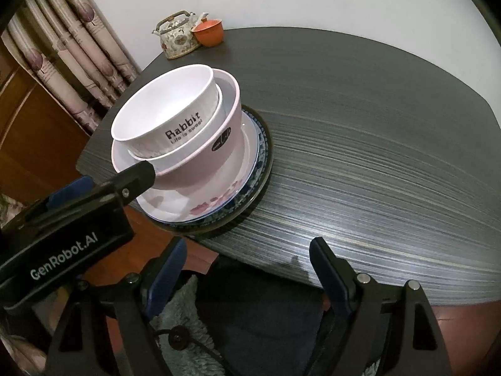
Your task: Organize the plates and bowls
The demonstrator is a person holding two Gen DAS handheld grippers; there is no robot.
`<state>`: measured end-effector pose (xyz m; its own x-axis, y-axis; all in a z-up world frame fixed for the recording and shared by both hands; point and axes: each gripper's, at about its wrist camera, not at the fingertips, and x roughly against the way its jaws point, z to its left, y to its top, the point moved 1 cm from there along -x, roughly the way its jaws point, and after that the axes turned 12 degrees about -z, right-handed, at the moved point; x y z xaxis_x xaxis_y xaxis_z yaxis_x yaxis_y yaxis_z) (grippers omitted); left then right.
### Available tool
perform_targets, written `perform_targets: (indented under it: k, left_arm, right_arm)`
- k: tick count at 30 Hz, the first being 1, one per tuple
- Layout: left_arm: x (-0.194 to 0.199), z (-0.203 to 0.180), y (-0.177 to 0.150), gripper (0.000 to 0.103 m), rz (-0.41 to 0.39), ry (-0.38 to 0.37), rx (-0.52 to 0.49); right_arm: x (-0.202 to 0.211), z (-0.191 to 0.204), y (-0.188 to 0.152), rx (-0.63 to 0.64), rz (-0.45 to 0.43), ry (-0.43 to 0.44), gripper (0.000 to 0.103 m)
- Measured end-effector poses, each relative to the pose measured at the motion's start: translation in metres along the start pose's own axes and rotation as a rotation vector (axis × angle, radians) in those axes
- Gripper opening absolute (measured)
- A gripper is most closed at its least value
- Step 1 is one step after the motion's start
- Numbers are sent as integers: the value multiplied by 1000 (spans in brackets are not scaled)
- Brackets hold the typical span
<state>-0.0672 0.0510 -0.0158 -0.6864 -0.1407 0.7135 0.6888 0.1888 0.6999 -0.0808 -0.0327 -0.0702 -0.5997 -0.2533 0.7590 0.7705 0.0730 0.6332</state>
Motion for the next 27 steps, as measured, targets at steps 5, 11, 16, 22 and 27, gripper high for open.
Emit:
perform_targets:
  k: [5, 11, 16, 22, 27]
  left_arm:
    - [-1, 1, 1, 88, 1, -9, -5]
    - [-2, 1, 1, 88, 0, -11, -7]
    - [-3, 2, 1, 88, -1, -12, -8]
    - [-3, 1, 1, 88, 1, -10, -5]
    - [-4, 2, 0, 88, 5, -15, -4]
  right_arm:
    - [-1, 1, 0, -1, 2, 3, 83]
    - [-1, -1, -3, -15, 11, 2, 83]
    - [-2, -1, -3, -16, 15, 1, 83]
    - [-3, 1, -5, -9, 21, -2, 83]
    - [-5, 1, -6, -17, 27, -5, 83]
